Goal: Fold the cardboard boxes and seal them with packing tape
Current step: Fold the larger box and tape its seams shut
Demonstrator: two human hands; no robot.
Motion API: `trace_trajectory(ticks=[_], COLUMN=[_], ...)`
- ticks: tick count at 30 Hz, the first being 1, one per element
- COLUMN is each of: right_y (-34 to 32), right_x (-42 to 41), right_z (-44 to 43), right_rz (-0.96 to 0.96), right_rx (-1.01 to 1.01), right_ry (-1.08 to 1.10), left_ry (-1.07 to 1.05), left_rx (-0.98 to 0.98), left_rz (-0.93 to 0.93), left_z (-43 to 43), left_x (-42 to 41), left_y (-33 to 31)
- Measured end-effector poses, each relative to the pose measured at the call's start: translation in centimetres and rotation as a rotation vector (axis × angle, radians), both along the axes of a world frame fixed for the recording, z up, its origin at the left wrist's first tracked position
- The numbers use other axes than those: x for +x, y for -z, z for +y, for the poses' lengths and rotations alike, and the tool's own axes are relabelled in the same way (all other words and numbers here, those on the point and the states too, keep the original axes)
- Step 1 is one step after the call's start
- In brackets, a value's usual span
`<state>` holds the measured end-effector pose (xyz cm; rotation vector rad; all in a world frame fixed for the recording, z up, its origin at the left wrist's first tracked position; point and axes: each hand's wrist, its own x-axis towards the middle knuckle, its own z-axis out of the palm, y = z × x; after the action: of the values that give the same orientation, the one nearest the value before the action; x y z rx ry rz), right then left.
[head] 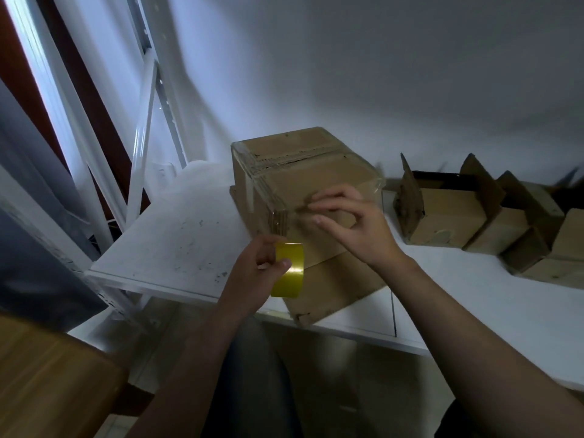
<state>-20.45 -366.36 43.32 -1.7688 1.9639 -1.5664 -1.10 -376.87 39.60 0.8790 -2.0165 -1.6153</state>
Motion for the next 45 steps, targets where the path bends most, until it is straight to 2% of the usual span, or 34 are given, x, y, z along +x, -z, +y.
trace_trajectory(ticks=[3, 5, 8, 9, 13, 15, 17, 23, 30, 40, 44, 45], right_y=[-0.2, -0.3, -0.9, -1.1, -0.7, -0.9, -1.2, -2.1, -2.3, -2.4, -1.9, -1.7], right_x=[-0.1, -0.5, -0.9, -1.0, -1.2, -1.1, -1.0, -0.6, -0.7, -0.6, -0.6, -0.5], right_z=[1.6, 2.8, 4.5, 5.0, 6.3, 6.9, 7.6, 8.5, 9.1, 9.5, 9.6, 9.6], right_rz=[0.028, 0.011, -0.097, -0.071, 0.258, 0.334, 0.336, 0.170, 0.043, 0.192, 0.348, 0.336], right_rx=[0.268, 0.358, 0.291, 0.253, 0.188, 0.187, 0.183, 0.221, 0.283, 0.327, 0.301, 0.292], right_ry=[0.054, 0.083, 0.092, 0.107, 0.230, 0.276, 0.287, 0.286, 0.287, 0.256, 0.320, 0.347], left_ry=[0.074, 0.130, 0.160, 0.157, 0.101, 0.077, 0.048, 0.031, 0.057, 0.021, 0.005, 0.004], left_rx=[-0.025, -0.045, -0.081, -0.086, -0.084, -0.101, -0.108, -0.192, -0.184, -0.118, -0.097, -0.080], left_rz=[0.057, 0.087, 0.137, 0.147, 0.132, 0.119, 0.130, 0.142, 0.117, 0.095, 0.101, 0.093], left_z=[1.5, 2.7, 4.2, 4.7, 6.7, 7.7, 8.2, 8.8, 9.1, 9.0, 9.0, 8.9], left_x=[-0.9, -1.5, -2.4, -2.7, -4.1, -4.7, -5.1, -6.0, -6.0, -5.8, -5.9, -5.9], left_y=[-0.8, -1.5, -2.2, -2.5, -3.3, -3.9, -4.4, -4.9, -4.4, -4.2, -4.4, -4.4])
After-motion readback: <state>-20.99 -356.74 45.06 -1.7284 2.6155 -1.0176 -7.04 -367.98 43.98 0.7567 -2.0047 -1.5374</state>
